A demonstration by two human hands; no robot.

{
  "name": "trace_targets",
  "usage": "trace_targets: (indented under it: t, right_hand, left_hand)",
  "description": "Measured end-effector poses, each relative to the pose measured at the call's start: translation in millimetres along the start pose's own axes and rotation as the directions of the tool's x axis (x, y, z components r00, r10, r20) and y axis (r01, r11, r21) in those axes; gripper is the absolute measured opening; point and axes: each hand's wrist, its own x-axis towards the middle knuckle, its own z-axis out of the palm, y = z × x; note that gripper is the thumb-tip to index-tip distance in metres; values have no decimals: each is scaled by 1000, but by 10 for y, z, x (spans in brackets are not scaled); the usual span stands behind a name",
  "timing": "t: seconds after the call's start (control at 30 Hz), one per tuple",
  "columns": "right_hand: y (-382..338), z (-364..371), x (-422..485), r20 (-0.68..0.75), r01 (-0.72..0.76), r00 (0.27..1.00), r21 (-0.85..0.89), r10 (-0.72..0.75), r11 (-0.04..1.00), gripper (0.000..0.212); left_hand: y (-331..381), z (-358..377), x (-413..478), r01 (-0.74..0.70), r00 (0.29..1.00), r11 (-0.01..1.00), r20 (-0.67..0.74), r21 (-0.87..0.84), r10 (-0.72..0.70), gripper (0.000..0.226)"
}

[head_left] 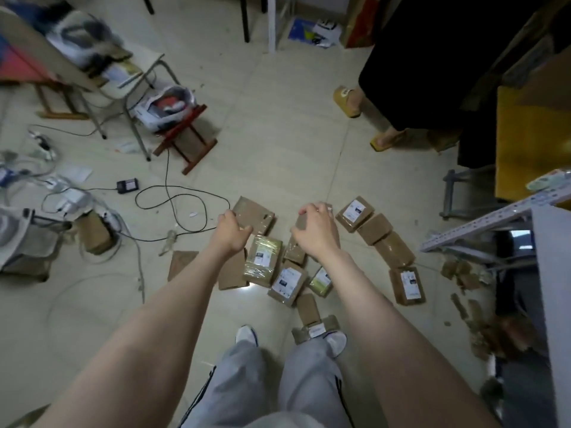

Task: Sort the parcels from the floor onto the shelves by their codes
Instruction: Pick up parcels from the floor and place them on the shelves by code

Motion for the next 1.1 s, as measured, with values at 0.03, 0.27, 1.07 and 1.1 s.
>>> trace_targets:
  t: [0.03, 0.27, 1.07, 1.1]
  right_hand:
    - [-56, 119, 59, 13, -17, 1000, 10, 17, 1000, 43]
    - [-151, 731, 476, 89, -64, 994, 61, 58, 996, 41]
    - [1775, 4048, 2383, 524, -653, 754, 537, 395, 534, 52]
    - [1871, 4199, 2439, 544, -667, 744, 563, 389, 488, 52]
  left_hand:
    - [-145, -36, 45, 17, 1000, 1000, -1, -6, -17, 59]
    - [-712, 81, 383, 96, 994, 995, 54, -14, -95, 62]
    - [-2184, 2693, 2503, 375, 925, 917, 115, -139, -361, 41]
    - [-2282, 2839, 2601, 387, 920, 913, 114, -130, -374, 43]
